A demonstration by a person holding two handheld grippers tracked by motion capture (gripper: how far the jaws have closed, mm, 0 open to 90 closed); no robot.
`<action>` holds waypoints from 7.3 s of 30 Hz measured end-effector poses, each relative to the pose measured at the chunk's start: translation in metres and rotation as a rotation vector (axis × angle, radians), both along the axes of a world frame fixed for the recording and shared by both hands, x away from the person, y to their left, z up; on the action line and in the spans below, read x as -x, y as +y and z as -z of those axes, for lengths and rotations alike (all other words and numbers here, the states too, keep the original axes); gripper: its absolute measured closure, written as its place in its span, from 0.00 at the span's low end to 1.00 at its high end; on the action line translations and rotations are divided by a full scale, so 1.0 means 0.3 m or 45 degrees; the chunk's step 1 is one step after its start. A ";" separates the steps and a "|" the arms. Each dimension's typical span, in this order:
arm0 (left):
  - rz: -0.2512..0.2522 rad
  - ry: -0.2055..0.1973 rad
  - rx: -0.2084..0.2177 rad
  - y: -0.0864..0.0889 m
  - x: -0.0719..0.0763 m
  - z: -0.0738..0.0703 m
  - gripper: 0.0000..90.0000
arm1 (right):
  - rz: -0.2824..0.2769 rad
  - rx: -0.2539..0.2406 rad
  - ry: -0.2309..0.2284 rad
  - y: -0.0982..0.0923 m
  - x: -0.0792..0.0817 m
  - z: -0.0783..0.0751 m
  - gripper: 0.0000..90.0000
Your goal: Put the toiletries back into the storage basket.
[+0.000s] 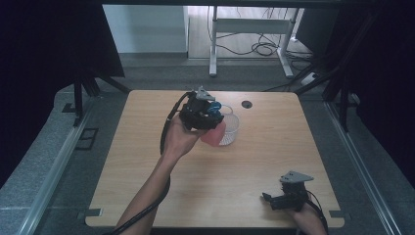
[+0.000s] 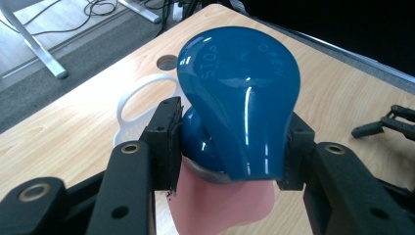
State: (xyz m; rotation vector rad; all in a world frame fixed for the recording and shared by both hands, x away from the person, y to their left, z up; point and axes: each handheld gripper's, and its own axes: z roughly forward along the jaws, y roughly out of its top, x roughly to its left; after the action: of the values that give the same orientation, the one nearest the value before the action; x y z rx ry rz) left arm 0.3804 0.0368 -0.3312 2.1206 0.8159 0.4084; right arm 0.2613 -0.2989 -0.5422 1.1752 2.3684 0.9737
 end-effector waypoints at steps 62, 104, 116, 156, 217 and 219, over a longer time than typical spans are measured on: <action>-0.202 -0.015 -0.022 -0.151 -0.238 0.203 0.59 | -0.032 0.008 -0.011 0.000 0.000 0.001 0.00; -0.218 0.069 0.029 -0.128 -0.244 0.359 0.57 | -0.036 0.010 -0.011 0.000 0.000 0.001 0.00; -0.206 0.041 0.032 -0.113 -0.231 0.327 0.41 | -0.036 0.011 -0.011 0.000 0.000 0.001 0.00; -0.085 -0.071 0.057 -0.073 -0.096 0.214 0.15 | -0.036 0.011 -0.012 0.000 0.000 0.001 0.00; -0.068 -0.035 0.151 0.152 0.110 0.189 0.13 | -0.029 0.014 -0.013 0.003 0.001 0.002 0.00; -0.069 -0.032 0.157 0.158 0.117 0.190 0.13 | -0.027 0.012 -0.012 0.003 0.001 0.002 0.00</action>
State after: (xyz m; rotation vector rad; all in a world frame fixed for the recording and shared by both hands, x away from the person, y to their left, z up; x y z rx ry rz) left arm 0.3454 0.0842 -0.3883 1.9798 0.8632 0.4021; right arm 0.2610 -0.2980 -0.5427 1.1414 2.3801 0.9716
